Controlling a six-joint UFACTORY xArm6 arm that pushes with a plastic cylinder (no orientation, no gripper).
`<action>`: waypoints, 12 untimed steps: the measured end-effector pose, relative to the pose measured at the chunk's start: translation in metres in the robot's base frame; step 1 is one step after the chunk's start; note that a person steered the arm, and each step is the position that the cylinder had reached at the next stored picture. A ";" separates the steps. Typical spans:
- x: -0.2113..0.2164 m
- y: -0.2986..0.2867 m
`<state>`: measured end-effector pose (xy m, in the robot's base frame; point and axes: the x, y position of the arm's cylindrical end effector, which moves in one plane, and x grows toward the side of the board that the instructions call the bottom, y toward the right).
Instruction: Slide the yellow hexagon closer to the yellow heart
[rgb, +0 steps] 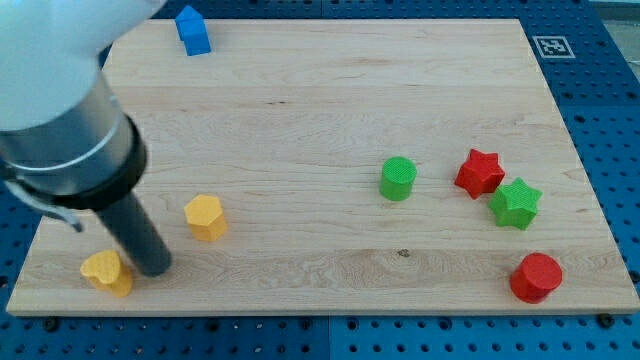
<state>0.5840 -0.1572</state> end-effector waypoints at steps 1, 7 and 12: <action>0.000 0.038; -0.087 0.051; -0.065 0.007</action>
<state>0.5193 -0.1501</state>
